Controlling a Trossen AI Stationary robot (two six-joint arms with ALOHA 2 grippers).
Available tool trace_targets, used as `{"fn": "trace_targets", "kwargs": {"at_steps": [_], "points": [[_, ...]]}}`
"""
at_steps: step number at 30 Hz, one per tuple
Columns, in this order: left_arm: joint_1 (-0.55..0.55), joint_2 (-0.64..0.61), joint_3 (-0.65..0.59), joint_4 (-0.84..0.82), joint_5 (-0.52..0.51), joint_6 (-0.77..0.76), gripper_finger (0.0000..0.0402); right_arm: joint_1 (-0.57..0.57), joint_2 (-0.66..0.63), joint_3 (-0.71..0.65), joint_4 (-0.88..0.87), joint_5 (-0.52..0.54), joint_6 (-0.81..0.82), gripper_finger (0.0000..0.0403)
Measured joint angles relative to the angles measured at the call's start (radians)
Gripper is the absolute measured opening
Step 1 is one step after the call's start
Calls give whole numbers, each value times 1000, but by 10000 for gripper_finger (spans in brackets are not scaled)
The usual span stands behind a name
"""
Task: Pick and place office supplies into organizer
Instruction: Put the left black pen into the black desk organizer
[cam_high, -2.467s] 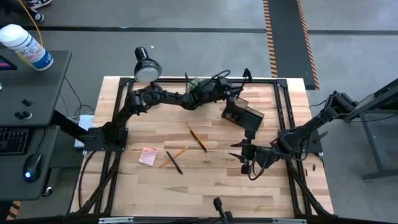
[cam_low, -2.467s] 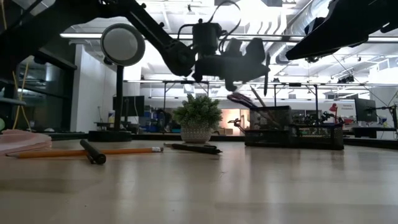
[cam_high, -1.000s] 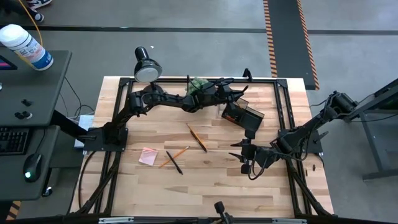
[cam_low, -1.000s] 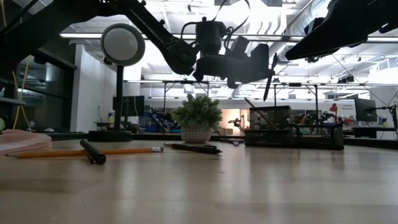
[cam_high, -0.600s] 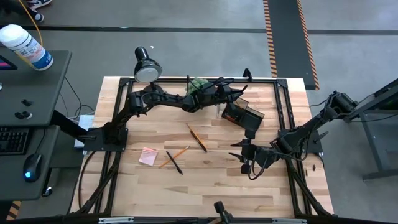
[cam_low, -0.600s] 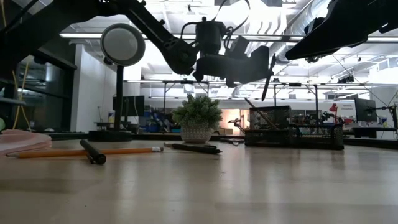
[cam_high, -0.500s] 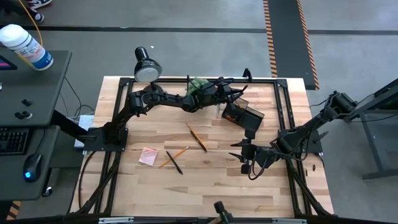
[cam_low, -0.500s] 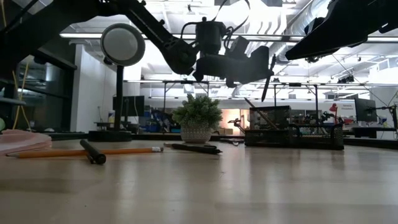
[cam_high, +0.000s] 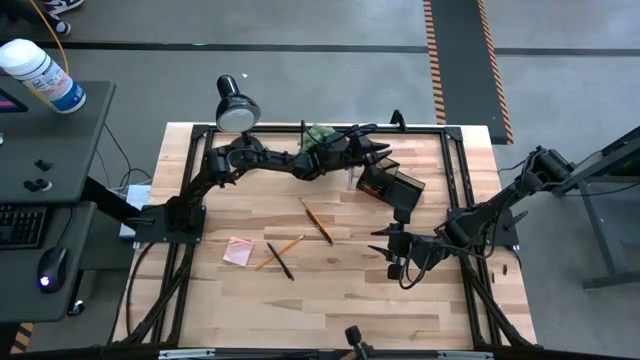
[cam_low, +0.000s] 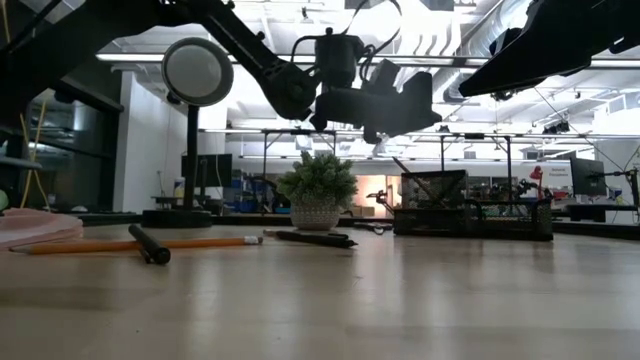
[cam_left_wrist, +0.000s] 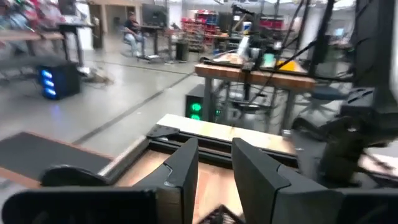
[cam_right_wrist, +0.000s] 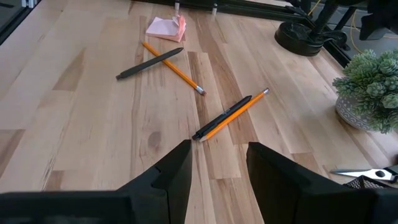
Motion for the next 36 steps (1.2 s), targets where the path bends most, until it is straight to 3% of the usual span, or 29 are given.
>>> {"fn": "trace_targets", "kwargs": {"at_steps": [5, 7, 17, 26, 30, 36], "points": [[-5, -74, 0, -138, 194, -60, 85, 0, 0, 0, 0, -1, 1, 145], [-16, -113, 1, -233, 227, -40, 85, 0, 0, 0, 0, -3, 2, 145], [-66, -338, 1, -1030, 197, 234, 84, 1, 0, 0, -10, -4, 26, 145], [-130, -434, 0, -1692, 149, 283, 37, 1, 0, 0, -12, 6, 26, 145], [-190, -434, -2, -1799, 132, 238, 14, 1, 0, 0, -12, 6, 26, 145], [-295, -436, -79, -1791, 132, 214, 3, 1, 0, 0, -12, 7, 26, 145]]}}
